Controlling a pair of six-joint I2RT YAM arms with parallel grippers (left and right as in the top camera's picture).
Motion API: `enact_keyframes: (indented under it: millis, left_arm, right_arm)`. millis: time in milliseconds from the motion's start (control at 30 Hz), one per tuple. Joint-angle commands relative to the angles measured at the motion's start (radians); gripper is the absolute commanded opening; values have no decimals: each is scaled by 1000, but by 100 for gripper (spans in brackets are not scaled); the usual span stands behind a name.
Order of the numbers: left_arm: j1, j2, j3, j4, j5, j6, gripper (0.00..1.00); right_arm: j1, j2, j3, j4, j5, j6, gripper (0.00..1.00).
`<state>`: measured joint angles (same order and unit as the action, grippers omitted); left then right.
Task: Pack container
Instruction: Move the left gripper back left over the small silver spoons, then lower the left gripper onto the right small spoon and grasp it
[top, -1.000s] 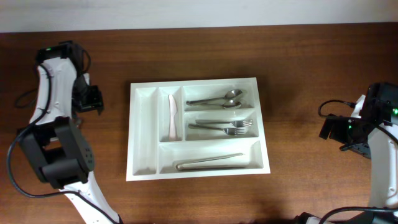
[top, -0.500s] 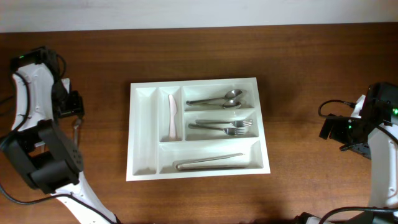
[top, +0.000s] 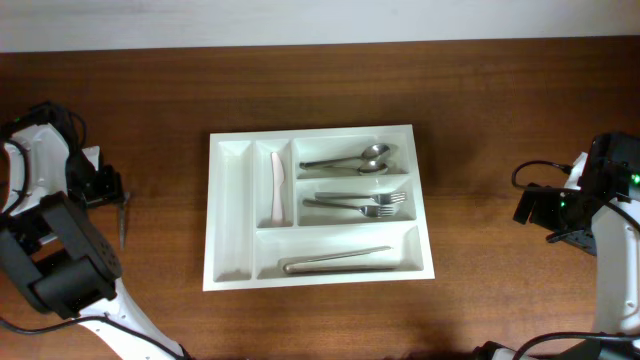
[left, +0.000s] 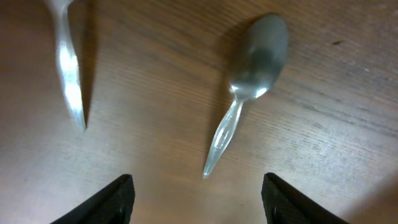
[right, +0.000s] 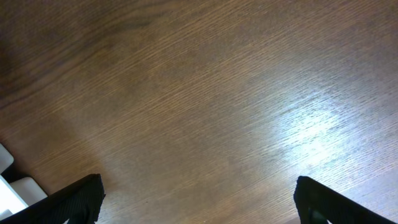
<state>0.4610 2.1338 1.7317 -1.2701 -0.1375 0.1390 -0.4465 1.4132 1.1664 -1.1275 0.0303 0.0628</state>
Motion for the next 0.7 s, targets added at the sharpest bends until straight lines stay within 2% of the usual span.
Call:
enact_keyframes:
  millis: [0,233,667]
  left_arm:
    - [2,-2,-77,71,71,89,68]
    - [2,-2,-194,169,72,101,68]
    - [2,-2,-199,239,107,128,67]
  right_arm:
    - [-5,5,1,3,16,-3,99]
    - [-5,5,1,3,16,-3,99]
    - [-5,5,1,3,16,-3,99]
